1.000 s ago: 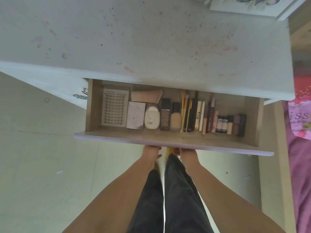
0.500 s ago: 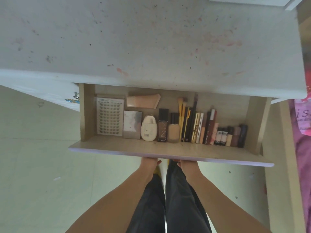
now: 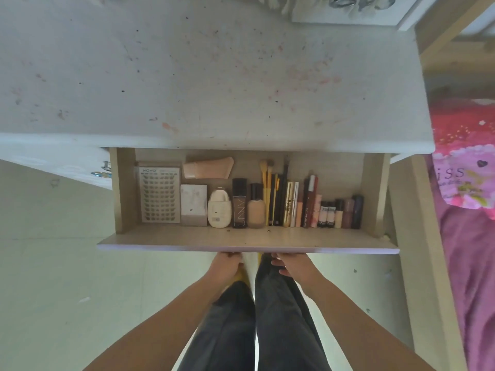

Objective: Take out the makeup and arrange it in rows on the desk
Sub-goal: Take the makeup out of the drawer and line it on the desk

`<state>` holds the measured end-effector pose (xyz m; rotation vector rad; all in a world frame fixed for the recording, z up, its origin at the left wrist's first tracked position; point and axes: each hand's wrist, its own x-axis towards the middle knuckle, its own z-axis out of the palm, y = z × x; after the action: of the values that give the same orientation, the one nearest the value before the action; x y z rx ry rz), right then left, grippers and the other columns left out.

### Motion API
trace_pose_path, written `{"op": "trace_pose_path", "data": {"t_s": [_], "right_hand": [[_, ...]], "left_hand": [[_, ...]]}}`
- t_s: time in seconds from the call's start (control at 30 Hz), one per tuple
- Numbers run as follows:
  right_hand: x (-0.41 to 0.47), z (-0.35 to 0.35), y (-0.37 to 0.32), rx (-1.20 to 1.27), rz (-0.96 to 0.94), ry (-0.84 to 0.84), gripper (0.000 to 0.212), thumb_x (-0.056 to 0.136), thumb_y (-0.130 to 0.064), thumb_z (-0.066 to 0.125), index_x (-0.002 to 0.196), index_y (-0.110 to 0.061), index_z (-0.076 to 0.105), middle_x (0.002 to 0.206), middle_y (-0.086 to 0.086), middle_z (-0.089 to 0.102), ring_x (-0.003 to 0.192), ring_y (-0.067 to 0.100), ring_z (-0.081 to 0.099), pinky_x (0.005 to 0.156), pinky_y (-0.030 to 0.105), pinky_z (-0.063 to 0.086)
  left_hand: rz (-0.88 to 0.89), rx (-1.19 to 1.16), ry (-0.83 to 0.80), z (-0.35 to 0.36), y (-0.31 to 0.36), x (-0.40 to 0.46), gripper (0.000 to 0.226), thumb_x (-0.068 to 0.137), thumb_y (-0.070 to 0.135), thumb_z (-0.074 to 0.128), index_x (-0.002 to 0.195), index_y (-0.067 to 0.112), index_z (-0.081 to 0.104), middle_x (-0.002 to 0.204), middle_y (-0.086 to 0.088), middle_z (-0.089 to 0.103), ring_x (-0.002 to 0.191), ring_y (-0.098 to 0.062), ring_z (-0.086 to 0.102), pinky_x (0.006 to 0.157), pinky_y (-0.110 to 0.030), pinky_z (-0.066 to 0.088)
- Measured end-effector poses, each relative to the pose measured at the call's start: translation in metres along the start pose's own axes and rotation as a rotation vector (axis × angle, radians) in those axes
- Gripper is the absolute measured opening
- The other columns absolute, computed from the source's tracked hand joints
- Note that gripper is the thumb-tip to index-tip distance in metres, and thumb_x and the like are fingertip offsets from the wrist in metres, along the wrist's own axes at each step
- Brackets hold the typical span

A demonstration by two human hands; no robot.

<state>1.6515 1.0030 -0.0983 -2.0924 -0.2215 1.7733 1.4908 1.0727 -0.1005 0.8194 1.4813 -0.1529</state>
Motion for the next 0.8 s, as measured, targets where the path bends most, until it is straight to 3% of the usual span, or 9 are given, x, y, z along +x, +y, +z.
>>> {"op": "trace_pose_path", "data": {"t_s": [0.07, 0.17, 0.27, 0.37, 0.43, 0.5, 0.6, 0.67, 0.8], "right_hand": [[-0.011, -0.019, 0.003, -0.131, -0.043, -0.01, 0.017, 0.095, -0.026, 0.05, 0.087, -0.017, 0.063, 0.103, 0.01, 0.068, 0.098, 0.025, 0.065, 0.089, 0.036, 0.051], [-0.028, -0.06, 0.009, -0.243, -0.072, -0.066, 0.018, 0.098, -0.028, 0.045, 0.105, -0.017, 0.058, 0.109, 0.002, 0.065, 0.091, 0.011, 0.064, 0.078, 0.021, 0.05], [-0.046, -0.11, 0.001, -0.345, -0.063, -0.189, 0.02, 0.097, -0.03, 0.046, 0.097, -0.021, 0.064, 0.096, -0.007, 0.069, 0.082, 0.007, 0.067, 0.072, 0.019, 0.052], [-0.048, -0.161, -0.027, -0.43, -0.158, -0.11, 0.022, 0.097, -0.025, 0.047, 0.085, -0.024, 0.066, 0.08, -0.014, 0.07, 0.072, 0.002, 0.067, 0.057, 0.012, 0.049], [-0.034, -0.185, -0.046, -0.35, -0.239, 0.001, 0.025, 0.097, -0.011, 0.046, 0.081, -0.018, 0.064, 0.069, -0.012, 0.07, 0.065, 0.005, 0.066, 0.053, 0.011, 0.047], [-0.013, -0.195, -0.062, -0.458, -0.357, 0.132, 0.022, 0.097, -0.006, 0.043, 0.086, -0.01, 0.062, 0.069, -0.008, 0.07, 0.069, 0.015, 0.063, 0.057, 0.014, 0.047], [0.018, -0.188, -0.072, -0.864, -0.46, 0.254, 0.022, 0.097, -0.011, 0.043, 0.109, -0.008, 0.06, 0.103, 0.009, 0.061, 0.089, 0.024, 0.059, 0.075, 0.026, 0.044], [0.031, -0.178, -0.072, -1.0, -0.465, 0.204, 0.027, 0.092, -0.004, 0.046, 0.117, -0.006, 0.055, 0.12, 0.014, 0.052, 0.099, 0.029, 0.058, 0.086, 0.033, 0.045], [0.044, -0.165, -0.058, -1.13, -0.508, 0.206, 0.035, 0.091, -0.011, 0.05, 0.126, -0.015, 0.047, 0.126, 0.008, 0.043, 0.1, 0.026, 0.056, 0.083, 0.036, 0.049]], "left_hand": [[0.023, 0.136, -0.02, 0.0, 0.0, -0.01, 0.024, 0.099, 0.015, 0.042, 0.122, 0.011, 0.039, 0.106, -0.011, 0.056, 0.095, -0.022, 0.06, 0.078, -0.03, 0.053], [0.072, 0.337, -0.154, 0.004, 0.005, -0.031, 0.031, 0.099, 0.021, 0.041, 0.129, 0.02, 0.034, 0.098, -0.003, 0.058, 0.089, -0.015, 0.059, 0.069, -0.019, 0.05], [0.109, 0.565, -0.361, 0.023, 0.031, -0.055, 0.022, 0.099, 0.023, 0.039, 0.096, 0.018, 0.059, 0.09, 0.001, 0.064, 0.082, -0.012, 0.062, 0.069, -0.017, 0.049], [0.216, 0.61, -0.453, 0.058, 0.079, -0.055, 0.027, 0.1, 0.025, 0.04, 0.084, 0.022, 0.062, 0.079, 0.009, 0.066, 0.072, -0.002, 0.063, 0.066, -0.013, 0.049], [0.336, 0.598, -0.388, 0.087, 0.112, -0.041, 0.025, 0.099, 0.025, 0.041, 0.086, 0.022, 0.062, 0.08, 0.01, 0.064, 0.074, -0.002, 0.062, 0.067, -0.015, 0.048], [0.503, 0.637, -0.204, 0.117, 0.139, -0.019, 0.022, 0.099, 0.023, 0.041, 0.097, 0.018, 0.063, 0.09, 0.006, 0.063, 0.086, -0.011, 0.061, 0.074, -0.021, 0.048], [0.723, 0.887, 0.09, 0.144, 0.152, 0.017, 0.022, 0.095, 0.016, 0.046, 0.112, 0.014, 0.059, 0.106, -0.004, 0.059, 0.1, -0.021, 0.058, 0.082, -0.03, 0.049], [0.795, 1.152, 0.18, 0.153, 0.148, 0.034, 0.034, 0.087, 0.008, 0.053, 0.121, 0.01, 0.055, 0.122, -0.014, 0.052, 0.114, -0.029, 0.05, 0.091, -0.04, 0.046], [0.823, 1.423, 0.27, 0.162, 0.135, 0.049, 0.053, 0.084, 0.01, 0.054, 0.135, 0.01, 0.042, 0.133, -0.017, 0.04, 0.125, -0.034, 0.038, 0.1, -0.045, 0.036]]}}
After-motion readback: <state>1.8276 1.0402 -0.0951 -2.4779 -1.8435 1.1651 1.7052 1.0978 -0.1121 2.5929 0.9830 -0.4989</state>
